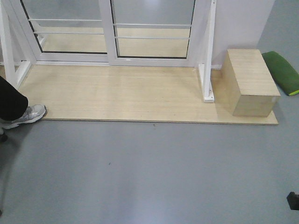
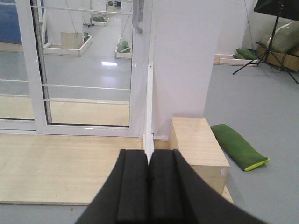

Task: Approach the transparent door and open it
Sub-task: 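Drive forward onto the wooden platform up to the glass sliding door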

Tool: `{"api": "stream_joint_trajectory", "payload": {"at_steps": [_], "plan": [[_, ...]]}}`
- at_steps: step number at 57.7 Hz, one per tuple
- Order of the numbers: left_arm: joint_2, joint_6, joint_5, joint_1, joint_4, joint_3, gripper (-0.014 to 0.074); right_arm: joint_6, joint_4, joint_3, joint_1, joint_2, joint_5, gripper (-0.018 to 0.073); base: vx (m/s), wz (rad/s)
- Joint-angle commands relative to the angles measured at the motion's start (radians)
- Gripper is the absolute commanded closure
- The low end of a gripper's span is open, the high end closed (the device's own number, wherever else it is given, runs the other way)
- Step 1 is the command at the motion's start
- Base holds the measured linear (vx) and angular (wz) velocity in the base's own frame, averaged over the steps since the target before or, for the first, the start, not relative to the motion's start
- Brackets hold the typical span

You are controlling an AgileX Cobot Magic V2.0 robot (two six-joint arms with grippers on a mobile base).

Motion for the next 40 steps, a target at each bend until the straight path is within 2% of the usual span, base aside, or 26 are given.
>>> {"api": "stream_joint_trajectory", "payload": {"at_steps": [1, 23, 40], "plan": [[-0.012, -0.001, -0.078, -0.005, -0.001, 0.032, 0.0602, 0.000, 0.000, 0.014, -0.004, -0.011, -0.079, 0.0567, 0.51, 0.12], [-0.012, -0.001, -0.078, -0.005, -0.001, 0.032, 0.0602, 0.000, 0.000, 0.014, -0.004, -0.011, -0.079, 0.0567, 0.51, 0.08], [-0.012, -0.001, -0.078, -0.005, -0.001, 0.032, 0.0602, 0.000, 0.000, 0.014, -0.004, -0.011, -0.079, 0.0567, 0.48, -0.08]]}}
